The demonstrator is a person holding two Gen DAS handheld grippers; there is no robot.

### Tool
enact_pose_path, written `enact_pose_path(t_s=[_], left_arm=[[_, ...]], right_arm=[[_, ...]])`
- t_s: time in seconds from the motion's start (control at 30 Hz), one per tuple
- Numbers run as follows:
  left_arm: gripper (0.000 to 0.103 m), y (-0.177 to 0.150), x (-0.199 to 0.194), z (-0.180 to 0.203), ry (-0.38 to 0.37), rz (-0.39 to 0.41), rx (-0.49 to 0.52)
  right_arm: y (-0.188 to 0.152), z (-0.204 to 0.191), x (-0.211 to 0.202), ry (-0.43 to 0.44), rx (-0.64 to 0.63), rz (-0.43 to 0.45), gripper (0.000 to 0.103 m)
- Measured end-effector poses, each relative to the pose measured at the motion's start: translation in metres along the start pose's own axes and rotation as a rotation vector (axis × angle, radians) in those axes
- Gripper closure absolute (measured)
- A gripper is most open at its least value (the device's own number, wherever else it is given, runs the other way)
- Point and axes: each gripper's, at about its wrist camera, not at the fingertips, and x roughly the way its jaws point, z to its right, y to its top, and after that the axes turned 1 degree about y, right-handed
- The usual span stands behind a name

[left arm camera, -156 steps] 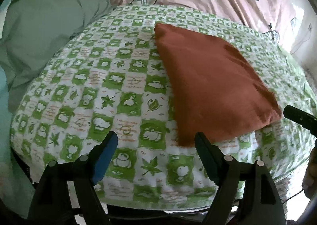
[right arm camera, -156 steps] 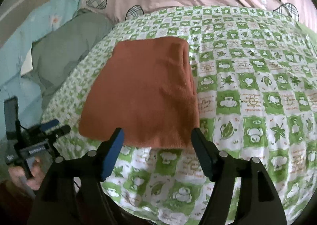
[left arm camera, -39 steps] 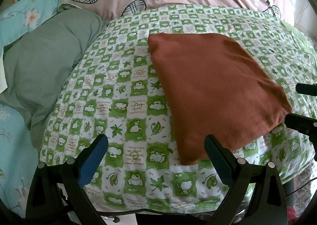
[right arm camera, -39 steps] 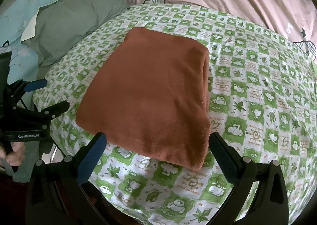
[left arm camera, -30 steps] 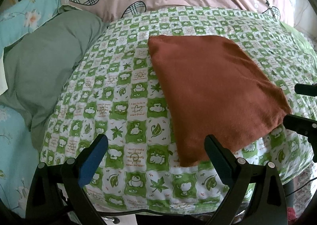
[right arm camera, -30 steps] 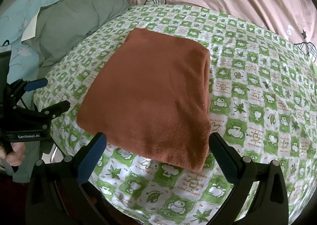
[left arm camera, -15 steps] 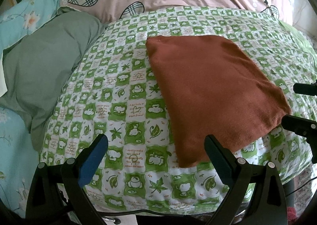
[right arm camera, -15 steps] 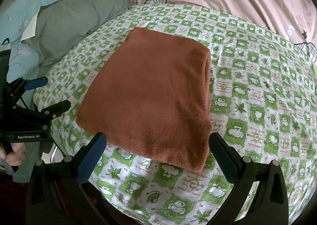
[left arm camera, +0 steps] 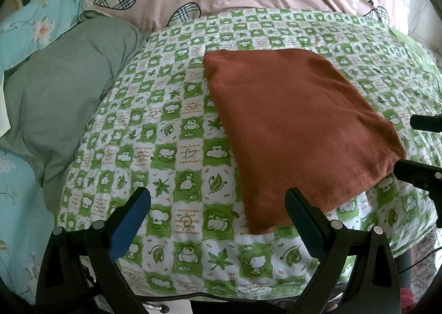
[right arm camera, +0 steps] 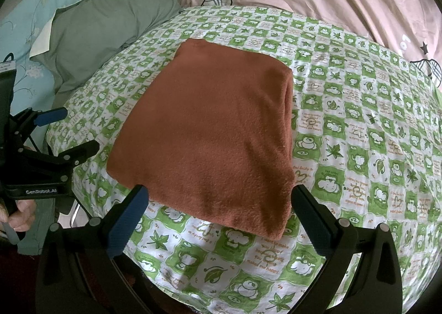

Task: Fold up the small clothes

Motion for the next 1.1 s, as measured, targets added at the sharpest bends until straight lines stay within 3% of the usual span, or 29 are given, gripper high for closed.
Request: enact_pose_path(t_s=[0.6,1.1], left_arm=[[0.005,0.005,0.005,0.001,-0.003,0.004,0.016],[0.005,0.034,0.027,-0.008,-0.017,0.018,-0.023]], right_arm=[[0.004,0.004,0.002,0.008,-0.001,0.001,0.0],[0.03,0.024,0.021,0.026,0.04,0.015,0.0]])
